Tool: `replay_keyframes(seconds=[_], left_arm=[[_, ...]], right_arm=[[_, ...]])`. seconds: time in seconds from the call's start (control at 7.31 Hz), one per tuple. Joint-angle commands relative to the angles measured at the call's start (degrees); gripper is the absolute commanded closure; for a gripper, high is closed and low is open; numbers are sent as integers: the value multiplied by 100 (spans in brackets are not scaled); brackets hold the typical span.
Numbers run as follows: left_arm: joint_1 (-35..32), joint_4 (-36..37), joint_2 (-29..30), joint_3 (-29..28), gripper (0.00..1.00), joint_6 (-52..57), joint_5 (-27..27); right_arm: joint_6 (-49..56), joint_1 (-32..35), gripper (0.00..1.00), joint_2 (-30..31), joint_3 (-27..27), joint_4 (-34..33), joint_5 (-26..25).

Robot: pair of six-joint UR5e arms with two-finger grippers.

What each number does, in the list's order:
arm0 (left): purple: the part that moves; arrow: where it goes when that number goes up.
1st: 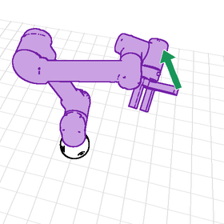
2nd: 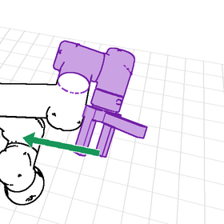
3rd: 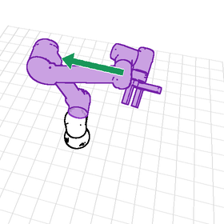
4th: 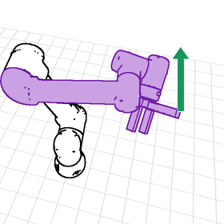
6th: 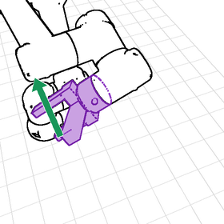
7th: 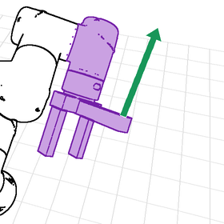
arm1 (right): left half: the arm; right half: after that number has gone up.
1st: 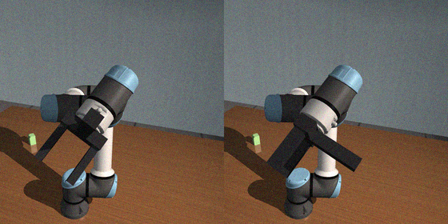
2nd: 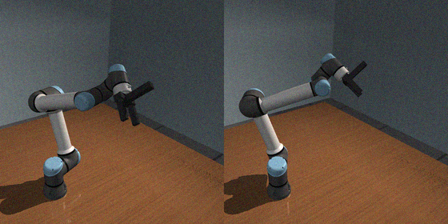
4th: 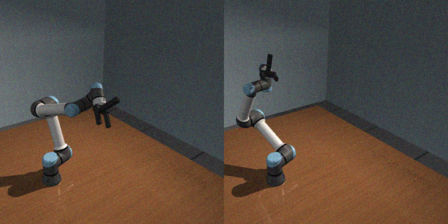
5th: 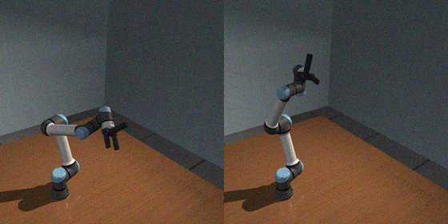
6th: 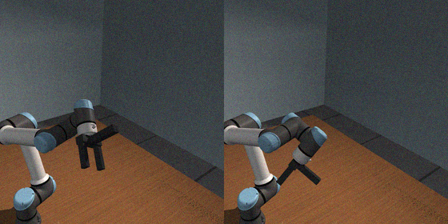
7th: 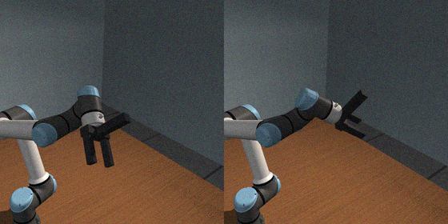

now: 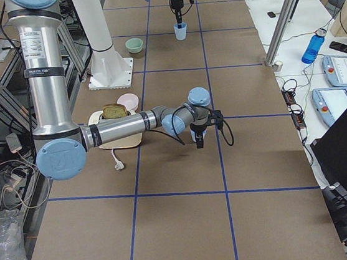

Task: Stack blue cups with both arms
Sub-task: 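Carry the left gripper's cup toward center while the right gripper grasps its cup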

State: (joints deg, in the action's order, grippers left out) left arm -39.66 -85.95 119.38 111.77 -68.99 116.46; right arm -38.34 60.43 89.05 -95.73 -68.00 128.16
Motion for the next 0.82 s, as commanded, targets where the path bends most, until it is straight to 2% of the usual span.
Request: replay_keyframes(seconds=[0.0, 0.14, 0.27, 0.55, 0.68], left_arm=[[20, 8, 15, -15, 100, -9, -9], [20, 8, 15, -15, 100, -9, -9], [20, 8, 15, -15, 100, -9, -9], [211, 8, 198, -172, 100, -140, -166], [431, 8, 548, -504, 100, -376, -350]], right_arm=[[-16, -75, 24, -1, 2, 15, -98], [-94, -111, 66, -10, 2, 15, -194], [-217, -172, 100, -10, 2, 15, -325], [-637, -242, 100, -124, 71, 182, -388], [-640, -243, 100, -307, -6, 113, -293]])
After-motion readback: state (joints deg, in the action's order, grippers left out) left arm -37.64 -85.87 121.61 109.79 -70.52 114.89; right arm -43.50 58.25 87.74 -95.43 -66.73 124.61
